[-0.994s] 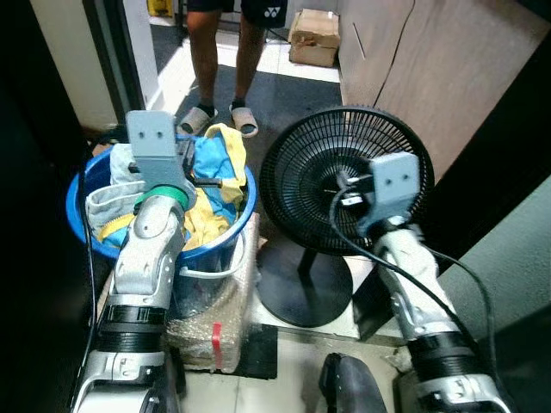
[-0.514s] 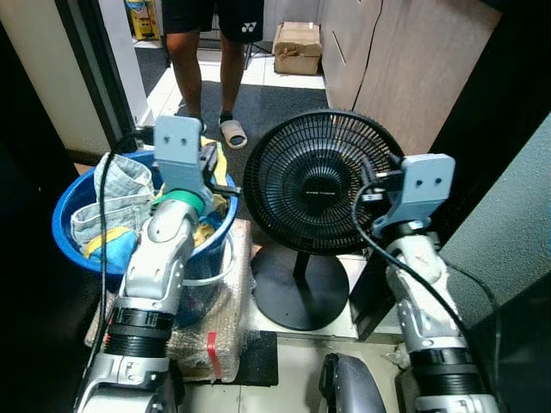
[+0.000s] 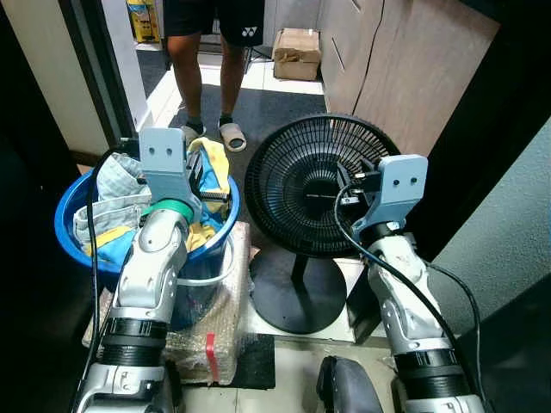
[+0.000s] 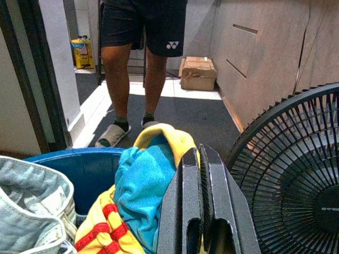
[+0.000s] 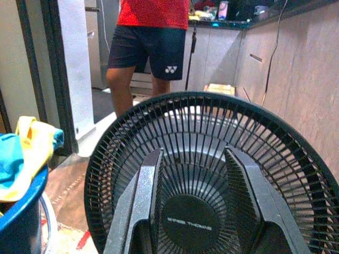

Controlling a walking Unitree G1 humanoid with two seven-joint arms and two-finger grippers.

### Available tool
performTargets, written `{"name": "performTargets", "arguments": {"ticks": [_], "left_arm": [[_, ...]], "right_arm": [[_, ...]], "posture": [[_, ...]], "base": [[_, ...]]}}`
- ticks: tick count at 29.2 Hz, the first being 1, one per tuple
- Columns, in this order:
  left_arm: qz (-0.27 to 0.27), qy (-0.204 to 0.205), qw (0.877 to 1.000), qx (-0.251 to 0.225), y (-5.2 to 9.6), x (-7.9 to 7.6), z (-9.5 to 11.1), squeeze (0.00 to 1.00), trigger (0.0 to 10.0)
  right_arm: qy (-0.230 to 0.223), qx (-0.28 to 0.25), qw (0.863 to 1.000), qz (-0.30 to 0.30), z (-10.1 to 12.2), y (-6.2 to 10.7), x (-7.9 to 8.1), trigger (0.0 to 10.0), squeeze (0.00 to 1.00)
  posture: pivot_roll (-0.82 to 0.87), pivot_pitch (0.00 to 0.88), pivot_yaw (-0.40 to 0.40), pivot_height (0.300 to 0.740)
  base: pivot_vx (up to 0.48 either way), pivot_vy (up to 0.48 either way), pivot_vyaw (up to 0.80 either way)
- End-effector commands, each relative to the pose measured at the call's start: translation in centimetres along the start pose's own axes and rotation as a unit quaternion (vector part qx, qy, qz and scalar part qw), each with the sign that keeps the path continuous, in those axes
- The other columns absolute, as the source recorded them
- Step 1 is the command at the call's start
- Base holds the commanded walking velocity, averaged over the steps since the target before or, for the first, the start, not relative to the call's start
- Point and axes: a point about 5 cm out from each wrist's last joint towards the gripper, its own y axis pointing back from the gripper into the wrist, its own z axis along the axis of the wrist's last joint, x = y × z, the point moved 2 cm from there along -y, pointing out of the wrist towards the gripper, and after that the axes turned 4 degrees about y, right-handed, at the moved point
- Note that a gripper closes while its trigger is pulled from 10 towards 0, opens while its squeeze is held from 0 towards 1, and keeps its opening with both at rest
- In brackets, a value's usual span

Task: Clothes washing

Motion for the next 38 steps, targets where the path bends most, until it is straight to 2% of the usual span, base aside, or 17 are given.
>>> {"name": "performTargets", "arguments": {"ticks": [1,38], "left_arm": [[-0.001,-0.003,1.0,-0.003,0.25,-0.14,-0.11,0.0,10.0],[-0.003,0.0,1.0,0.002,0.32,-0.45,-0.61,0.0,10.0]], "right_arm": [[0.004,0.006,1.0,-0.004,-0.22,-0.02,-0.36,10.0,0.0],[0.01,0.012,1.0,0.009,-0.39,0.17,-0.25,10.0,0.0]], "posture": [[0.1,0.0,-0.054,0.51],[0.08,0.0,-0.057,0.64]], "base": [[0.0,0.0,0.0],[0.0,0.0,0.0]]}}
